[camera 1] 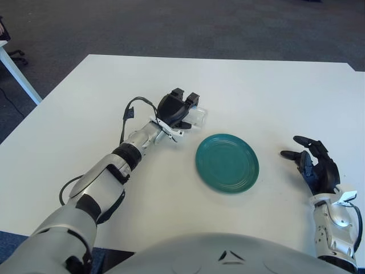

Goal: Put the bottle into the plate.

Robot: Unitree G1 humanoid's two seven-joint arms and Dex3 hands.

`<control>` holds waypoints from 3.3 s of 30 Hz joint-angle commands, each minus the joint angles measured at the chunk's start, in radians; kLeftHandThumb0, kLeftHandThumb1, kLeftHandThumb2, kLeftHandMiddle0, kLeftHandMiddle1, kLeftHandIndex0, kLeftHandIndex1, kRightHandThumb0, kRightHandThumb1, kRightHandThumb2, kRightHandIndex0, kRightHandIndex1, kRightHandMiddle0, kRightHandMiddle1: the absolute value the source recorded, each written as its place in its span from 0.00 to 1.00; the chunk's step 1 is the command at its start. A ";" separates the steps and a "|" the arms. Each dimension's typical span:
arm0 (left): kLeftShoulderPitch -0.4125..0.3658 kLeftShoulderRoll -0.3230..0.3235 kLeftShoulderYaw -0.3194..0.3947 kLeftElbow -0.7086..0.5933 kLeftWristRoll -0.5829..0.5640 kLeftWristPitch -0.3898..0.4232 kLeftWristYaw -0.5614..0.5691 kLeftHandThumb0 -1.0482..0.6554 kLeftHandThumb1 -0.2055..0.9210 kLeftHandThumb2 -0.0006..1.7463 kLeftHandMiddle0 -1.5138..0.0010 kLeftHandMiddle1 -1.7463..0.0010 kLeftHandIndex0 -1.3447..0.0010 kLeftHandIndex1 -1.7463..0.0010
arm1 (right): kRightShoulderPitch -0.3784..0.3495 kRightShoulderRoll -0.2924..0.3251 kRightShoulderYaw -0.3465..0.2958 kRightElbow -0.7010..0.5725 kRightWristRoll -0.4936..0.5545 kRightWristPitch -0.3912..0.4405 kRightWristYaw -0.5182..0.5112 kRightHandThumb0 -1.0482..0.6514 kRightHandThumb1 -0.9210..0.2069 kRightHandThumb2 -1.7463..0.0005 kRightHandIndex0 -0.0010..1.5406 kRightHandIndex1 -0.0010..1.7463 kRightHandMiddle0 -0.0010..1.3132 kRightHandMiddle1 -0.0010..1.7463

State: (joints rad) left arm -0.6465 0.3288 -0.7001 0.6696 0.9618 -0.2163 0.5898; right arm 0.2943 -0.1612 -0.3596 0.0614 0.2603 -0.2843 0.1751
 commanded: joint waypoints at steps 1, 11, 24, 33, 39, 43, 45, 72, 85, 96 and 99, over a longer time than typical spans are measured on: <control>0.029 0.029 0.020 -0.071 0.021 0.030 -0.029 0.36 0.52 0.70 0.28 0.00 0.59 0.00 | -0.005 0.009 0.004 0.000 -0.004 -0.004 -0.004 0.31 0.02 0.67 0.37 0.52 0.22 0.57; 0.066 0.047 0.054 -0.173 0.043 0.045 -0.039 0.35 0.51 0.71 0.28 0.00 0.58 0.00 | -0.005 0.011 0.009 0.000 -0.007 -0.007 -0.008 0.31 0.02 0.67 0.37 0.52 0.22 0.57; 0.178 0.073 0.061 -0.481 0.110 0.066 -0.127 0.35 0.50 0.72 0.27 0.00 0.58 0.00 | -0.005 0.017 0.017 0.002 -0.014 -0.012 -0.016 0.31 0.02 0.67 0.37 0.52 0.22 0.57; 0.211 0.051 0.083 -0.605 0.066 -0.003 -0.214 0.36 0.53 0.70 0.29 0.00 0.59 0.00 | -0.007 0.021 0.021 0.005 -0.019 -0.014 -0.020 0.31 0.02 0.67 0.37 0.52 0.22 0.57; 0.230 0.027 0.089 -0.675 0.003 -0.050 -0.318 0.36 0.55 0.68 0.28 0.00 0.61 0.00 | -0.010 0.024 0.025 0.009 -0.023 -0.017 -0.024 0.31 0.02 0.67 0.37 0.52 0.22 0.57; 0.262 -0.001 0.050 -0.701 0.035 -0.074 -0.322 0.36 0.58 0.65 0.27 0.00 0.63 0.00 | -0.011 0.026 0.028 0.009 -0.026 -0.017 -0.027 0.31 0.02 0.67 0.37 0.52 0.22 0.57; 0.277 -0.014 0.031 -0.710 0.055 -0.081 -0.322 0.37 0.60 0.64 0.26 0.00 0.64 0.00 | -0.011 0.027 0.031 0.007 -0.028 -0.017 -0.030 0.31 0.02 0.67 0.37 0.52 0.22 0.57; 0.274 -0.060 0.021 -0.615 0.067 -0.207 -0.333 0.38 0.69 0.56 0.29 0.00 0.69 0.00 | -0.013 0.041 0.056 0.000 -0.049 -0.021 -0.057 0.31 0.02 0.67 0.37 0.52 0.22 0.57; 0.300 -0.082 0.023 -0.593 0.085 -0.201 -0.307 0.38 0.67 0.58 0.30 0.00 0.68 0.00 | -0.014 0.042 0.063 -0.001 -0.052 -0.022 -0.065 0.31 0.02 0.67 0.37 0.52 0.22 0.57; 0.282 -0.121 0.029 -0.464 0.057 -0.205 -0.256 0.37 0.60 0.64 0.30 0.00 0.64 0.00 | -0.012 0.046 0.069 -0.005 -0.056 -0.022 -0.070 0.31 0.02 0.67 0.37 0.52 0.22 0.57; 0.275 -0.121 0.030 -0.447 0.038 -0.217 -0.278 0.37 0.58 0.65 0.30 0.00 0.63 0.00 | -0.009 0.047 0.070 -0.009 -0.057 -0.022 -0.071 0.31 0.02 0.67 0.37 0.52 0.22 0.57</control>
State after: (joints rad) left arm -0.3480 0.2046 -0.6771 0.2015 1.0215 -0.4229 0.3204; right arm 0.2843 -0.1264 -0.2973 0.0586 0.2107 -0.3130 0.1093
